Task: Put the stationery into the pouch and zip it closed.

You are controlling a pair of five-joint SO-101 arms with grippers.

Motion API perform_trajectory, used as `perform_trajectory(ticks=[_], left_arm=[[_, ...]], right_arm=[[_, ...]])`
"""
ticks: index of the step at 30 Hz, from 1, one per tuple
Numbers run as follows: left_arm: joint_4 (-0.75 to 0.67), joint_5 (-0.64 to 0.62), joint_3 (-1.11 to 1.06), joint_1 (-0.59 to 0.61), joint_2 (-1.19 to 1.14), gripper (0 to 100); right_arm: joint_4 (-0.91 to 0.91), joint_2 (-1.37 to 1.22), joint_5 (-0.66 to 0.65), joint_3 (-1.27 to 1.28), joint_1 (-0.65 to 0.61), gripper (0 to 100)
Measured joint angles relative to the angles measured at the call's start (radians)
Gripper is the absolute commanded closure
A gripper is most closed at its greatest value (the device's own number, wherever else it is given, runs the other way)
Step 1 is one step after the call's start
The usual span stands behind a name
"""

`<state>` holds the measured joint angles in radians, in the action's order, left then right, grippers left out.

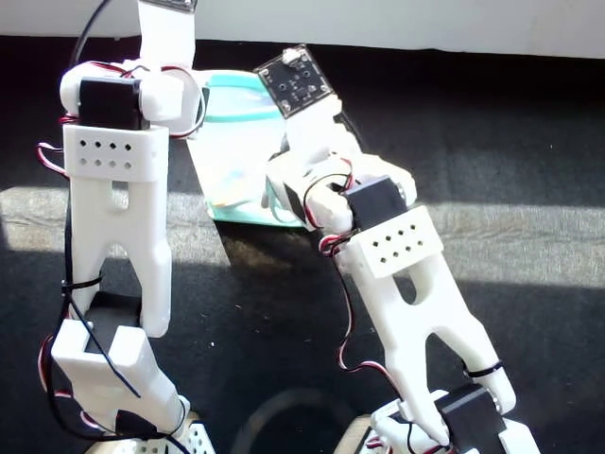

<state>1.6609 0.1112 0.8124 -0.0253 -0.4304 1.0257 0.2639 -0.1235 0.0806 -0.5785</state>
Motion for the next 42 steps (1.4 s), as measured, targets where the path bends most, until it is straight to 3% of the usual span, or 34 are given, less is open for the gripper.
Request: perform_trajectory(ticks=[6,24,42], left_arm=[[0.003,0.000,0.000,-0.002,0.000,99],[0.003,0.000,0.000,-0.003,0.002,99],[0.006,0.000,0.000,-0.003,0.002,99]], right_arm=[[0.000,-0.002,0.097,0.002,-0.002,83.9],[0.058,-0.011,0.103,-0.075,0.052,83.9],[0.002,-0.011,0.103,0.075,0.051,84.1]])
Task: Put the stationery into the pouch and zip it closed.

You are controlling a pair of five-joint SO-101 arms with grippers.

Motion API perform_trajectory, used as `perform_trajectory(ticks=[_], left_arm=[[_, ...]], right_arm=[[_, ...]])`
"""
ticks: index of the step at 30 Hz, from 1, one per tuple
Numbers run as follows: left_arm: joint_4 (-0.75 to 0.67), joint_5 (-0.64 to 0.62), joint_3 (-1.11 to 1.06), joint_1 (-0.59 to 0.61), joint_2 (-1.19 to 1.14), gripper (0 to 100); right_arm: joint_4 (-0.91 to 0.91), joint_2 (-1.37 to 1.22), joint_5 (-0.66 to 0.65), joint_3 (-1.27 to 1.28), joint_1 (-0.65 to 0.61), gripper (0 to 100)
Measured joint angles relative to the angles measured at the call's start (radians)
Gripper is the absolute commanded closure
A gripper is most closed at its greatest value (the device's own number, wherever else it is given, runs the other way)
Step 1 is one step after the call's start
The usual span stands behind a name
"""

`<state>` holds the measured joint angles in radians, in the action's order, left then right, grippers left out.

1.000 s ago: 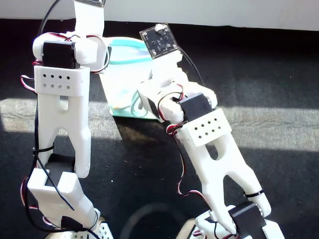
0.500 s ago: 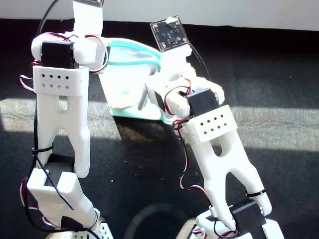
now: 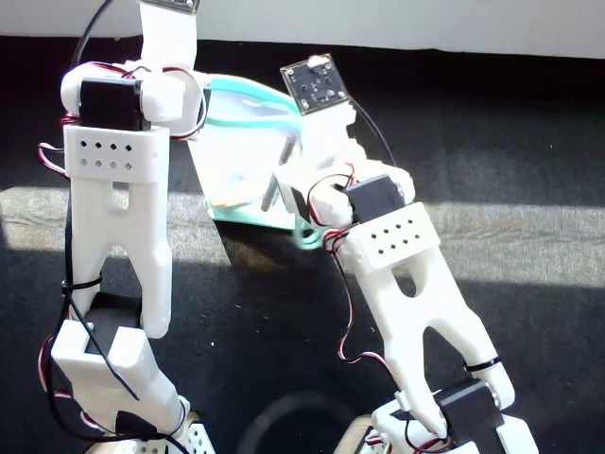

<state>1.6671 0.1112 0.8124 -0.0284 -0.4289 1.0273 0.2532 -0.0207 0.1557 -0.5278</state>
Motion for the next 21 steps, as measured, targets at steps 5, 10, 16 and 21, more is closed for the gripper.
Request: perform_trajectory(ticks=[5,10,16,21], left_arm=[[0.000,0.000,0.000,0.000,0.000,99],[0.000,0.000,0.000,0.002,0.000,99],[0.000,0.000,0.000,0.000,0.000,99],[0.000,0.002,0.000,-0.003,0.000,99]], right_arm=[[0.000,0.000,0.000,0.000,0.000,94.7],[-0.008,0.000,0.000,0.002,0.015,99.4],[0.037,0.037,-0.006,-0.008,0.061,99.4],[0.133,0.175,-0.137,-0.068,0.084,99.4]])
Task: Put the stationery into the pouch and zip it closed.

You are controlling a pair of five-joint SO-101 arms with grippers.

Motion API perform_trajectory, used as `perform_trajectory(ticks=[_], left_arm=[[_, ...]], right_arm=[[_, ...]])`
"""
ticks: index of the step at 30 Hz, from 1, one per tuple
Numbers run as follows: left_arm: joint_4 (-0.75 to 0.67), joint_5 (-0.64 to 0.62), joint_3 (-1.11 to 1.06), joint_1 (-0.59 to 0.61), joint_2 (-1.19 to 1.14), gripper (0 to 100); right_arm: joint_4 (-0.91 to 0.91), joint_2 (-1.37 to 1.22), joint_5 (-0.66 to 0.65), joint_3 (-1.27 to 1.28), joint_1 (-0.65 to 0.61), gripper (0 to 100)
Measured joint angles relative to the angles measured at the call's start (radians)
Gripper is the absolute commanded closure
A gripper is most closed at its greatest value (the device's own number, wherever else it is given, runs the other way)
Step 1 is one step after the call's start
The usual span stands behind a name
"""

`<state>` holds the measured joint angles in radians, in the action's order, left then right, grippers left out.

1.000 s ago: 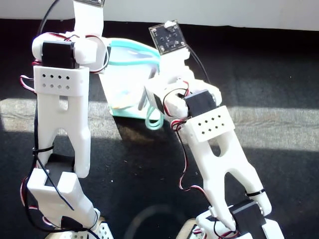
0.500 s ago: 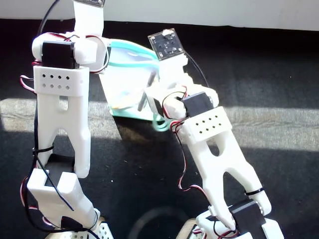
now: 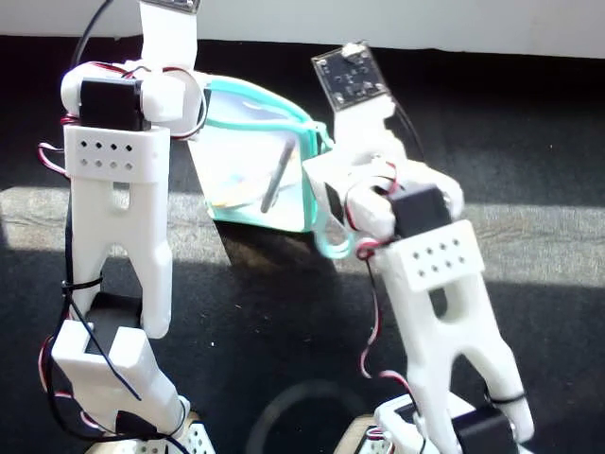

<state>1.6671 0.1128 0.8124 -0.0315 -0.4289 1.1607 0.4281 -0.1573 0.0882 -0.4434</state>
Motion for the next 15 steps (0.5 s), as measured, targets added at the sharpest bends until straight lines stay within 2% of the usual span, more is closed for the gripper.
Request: perform_trajectory(ticks=[4,9,15], left_arm=[[0.002,0.002,0.025,-0.002,-0.002,97],[0.051,-0.002,0.084,-0.003,-0.002,79],[0.066,-0.003,0.091,-0.002,0.097,82]], right_arm=[[0.011,0.048,-0.071,-0.006,0.005,99.4],[0.008,0.049,-0.081,-0.006,0.005,99.4],[0.002,0.049,-0.087,-0.006,0.008,99.4]])
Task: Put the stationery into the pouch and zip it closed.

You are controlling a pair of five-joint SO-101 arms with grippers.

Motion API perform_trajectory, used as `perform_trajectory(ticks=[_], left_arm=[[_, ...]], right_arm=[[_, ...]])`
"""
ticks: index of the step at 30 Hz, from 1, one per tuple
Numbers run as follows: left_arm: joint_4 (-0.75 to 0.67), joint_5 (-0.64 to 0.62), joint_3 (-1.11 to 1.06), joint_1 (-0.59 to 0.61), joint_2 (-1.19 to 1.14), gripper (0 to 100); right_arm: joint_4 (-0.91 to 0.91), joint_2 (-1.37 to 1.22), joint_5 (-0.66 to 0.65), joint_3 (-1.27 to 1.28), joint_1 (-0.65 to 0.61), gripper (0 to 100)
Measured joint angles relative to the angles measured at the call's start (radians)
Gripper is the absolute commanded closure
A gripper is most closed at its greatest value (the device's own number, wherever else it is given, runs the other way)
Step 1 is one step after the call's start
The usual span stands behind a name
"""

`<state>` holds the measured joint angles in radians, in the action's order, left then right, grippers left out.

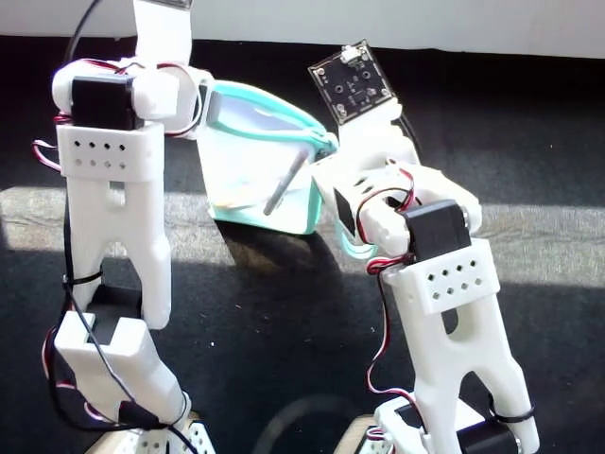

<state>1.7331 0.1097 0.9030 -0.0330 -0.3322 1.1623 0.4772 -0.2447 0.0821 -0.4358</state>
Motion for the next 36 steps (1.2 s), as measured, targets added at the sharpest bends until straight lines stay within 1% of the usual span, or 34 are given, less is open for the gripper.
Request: perform_trajectory(ticks=[4,7,11,14,20,22,26,28,30,33,36], left_arm=[[0.008,0.000,-0.014,0.000,0.110,84],[0.021,0.002,-0.017,0.031,0.183,85],[0.023,0.003,-0.018,0.114,0.287,85],[0.023,0.003,-0.018,0.169,0.359,85],[0.029,0.003,-0.040,0.181,0.420,85],[0.029,0.003,-0.095,0.181,0.423,88],[0.029,0.003,-0.247,0.117,0.425,99],[0.029,-0.002,-0.322,0.060,0.425,99],[0.012,-0.035,-0.397,0.005,0.425,99],[-0.077,-0.086,-0.514,-0.063,0.425,98],[-0.193,-0.132,-0.612,-0.104,0.425,98]], right_arm=[[-0.005,0.000,0.000,-0.002,0.000,99.4],[-0.038,0.000,0.000,-0.037,0.000,99.4],[-0.044,-0.014,-0.002,-0.143,0.000,99.4],[-0.012,-0.081,-0.002,-0.235,0.000,99.4],[0.049,-0.218,-0.002,-0.422,0.000,99.3],[0.051,-0.253,-0.002,-0.496,0.000,99.3],[0.054,-0.299,-0.002,-0.643,0.000,99.3],[0.054,-0.322,-0.002,-0.697,0.000,99.3],[0.054,-0.345,-0.002,-0.732,0.000,99.3],[0.054,-0.367,-0.008,-0.770,-0.026,99.3],[0.054,-0.370,-0.081,-0.818,-0.069,99.3]])
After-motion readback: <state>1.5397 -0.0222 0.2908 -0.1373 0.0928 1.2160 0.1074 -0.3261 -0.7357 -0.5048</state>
